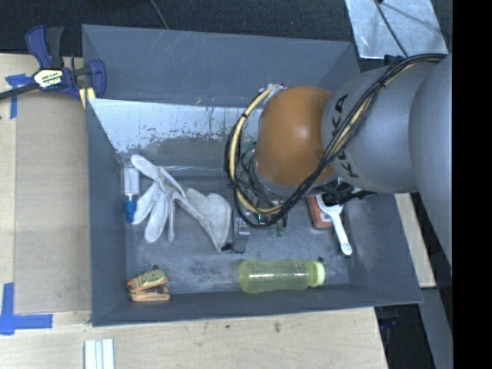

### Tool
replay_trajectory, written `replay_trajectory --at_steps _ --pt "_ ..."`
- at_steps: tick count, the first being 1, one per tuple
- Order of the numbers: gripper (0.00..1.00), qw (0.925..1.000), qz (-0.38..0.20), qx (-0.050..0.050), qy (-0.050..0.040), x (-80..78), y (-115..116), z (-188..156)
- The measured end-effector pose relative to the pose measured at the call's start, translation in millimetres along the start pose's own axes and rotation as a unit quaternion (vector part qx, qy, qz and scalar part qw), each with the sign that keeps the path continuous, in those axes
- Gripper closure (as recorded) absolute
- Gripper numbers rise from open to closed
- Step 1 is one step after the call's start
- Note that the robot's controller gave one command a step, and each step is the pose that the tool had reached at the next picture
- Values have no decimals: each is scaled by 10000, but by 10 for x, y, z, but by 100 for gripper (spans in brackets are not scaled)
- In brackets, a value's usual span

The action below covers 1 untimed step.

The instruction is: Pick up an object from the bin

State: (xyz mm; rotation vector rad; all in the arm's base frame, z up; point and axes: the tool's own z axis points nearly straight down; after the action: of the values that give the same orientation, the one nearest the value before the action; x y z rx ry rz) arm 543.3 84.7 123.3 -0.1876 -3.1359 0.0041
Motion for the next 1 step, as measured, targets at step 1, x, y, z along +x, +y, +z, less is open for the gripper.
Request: replay_trajectory --at_steps 1 --pt "0 9999 135 -14 1 102 156 12"
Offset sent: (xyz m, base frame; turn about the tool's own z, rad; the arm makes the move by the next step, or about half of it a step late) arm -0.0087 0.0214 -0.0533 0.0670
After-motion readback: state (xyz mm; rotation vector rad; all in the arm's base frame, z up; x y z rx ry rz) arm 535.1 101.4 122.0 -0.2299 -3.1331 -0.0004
